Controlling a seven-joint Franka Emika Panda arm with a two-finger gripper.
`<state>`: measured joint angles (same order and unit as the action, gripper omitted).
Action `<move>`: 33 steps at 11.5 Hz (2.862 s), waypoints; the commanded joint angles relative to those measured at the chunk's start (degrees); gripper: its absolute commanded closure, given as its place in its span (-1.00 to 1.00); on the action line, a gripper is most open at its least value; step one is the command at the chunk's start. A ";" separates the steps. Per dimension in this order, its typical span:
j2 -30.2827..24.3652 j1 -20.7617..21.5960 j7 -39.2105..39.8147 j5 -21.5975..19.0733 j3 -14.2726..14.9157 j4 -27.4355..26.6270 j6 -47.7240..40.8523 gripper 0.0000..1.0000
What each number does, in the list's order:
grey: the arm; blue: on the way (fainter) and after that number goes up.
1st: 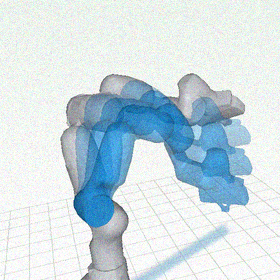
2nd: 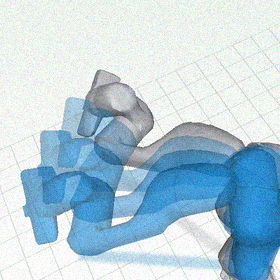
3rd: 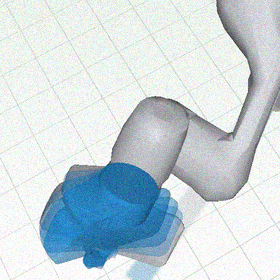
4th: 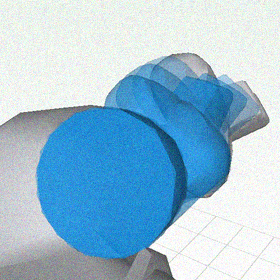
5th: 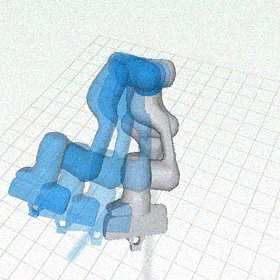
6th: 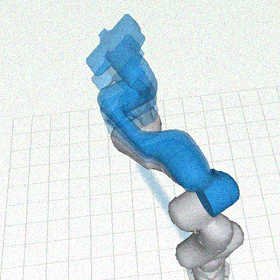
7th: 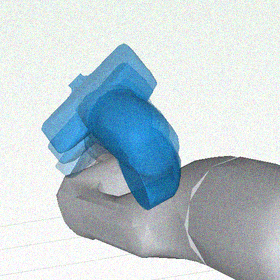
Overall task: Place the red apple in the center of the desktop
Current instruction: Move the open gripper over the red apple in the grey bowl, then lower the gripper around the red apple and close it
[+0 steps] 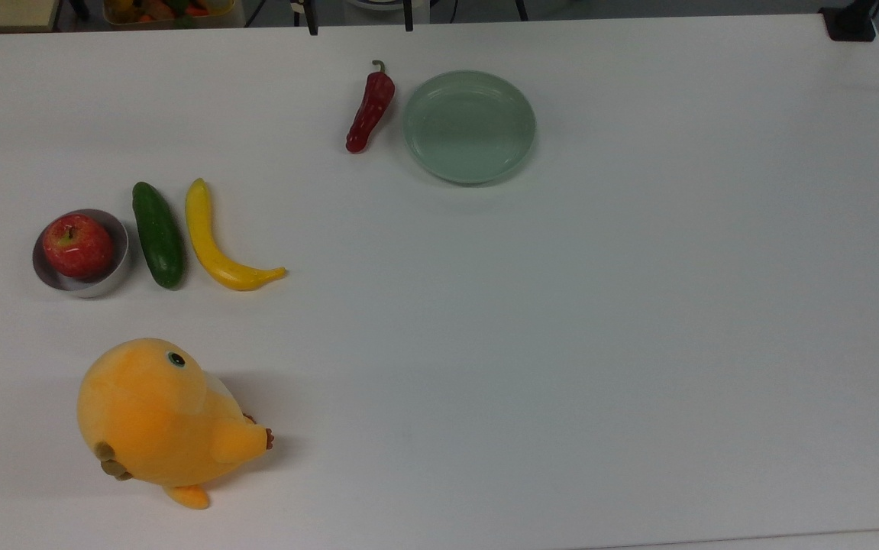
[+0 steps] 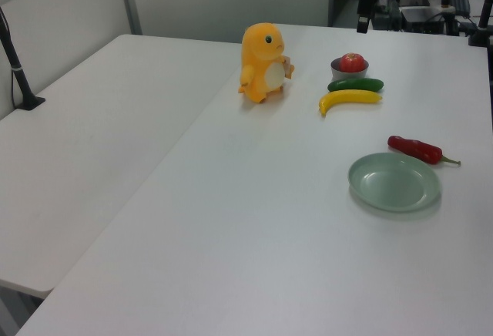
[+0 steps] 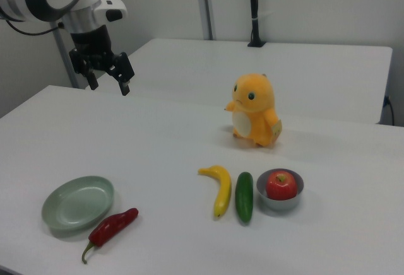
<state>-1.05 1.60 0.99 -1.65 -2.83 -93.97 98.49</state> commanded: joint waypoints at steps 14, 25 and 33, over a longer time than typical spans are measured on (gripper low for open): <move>6.92 -1.95 17.01 2.53 12.74 0.98 13.89 -1.00; 25.81 -10.13 26.96 2.18 17.07 0.63 36.75 -1.00; 32.16 -11.27 27.32 3.23 17.07 0.54 46.00 -1.00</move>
<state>30.07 -9.75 26.93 1.09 13.89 -93.72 142.71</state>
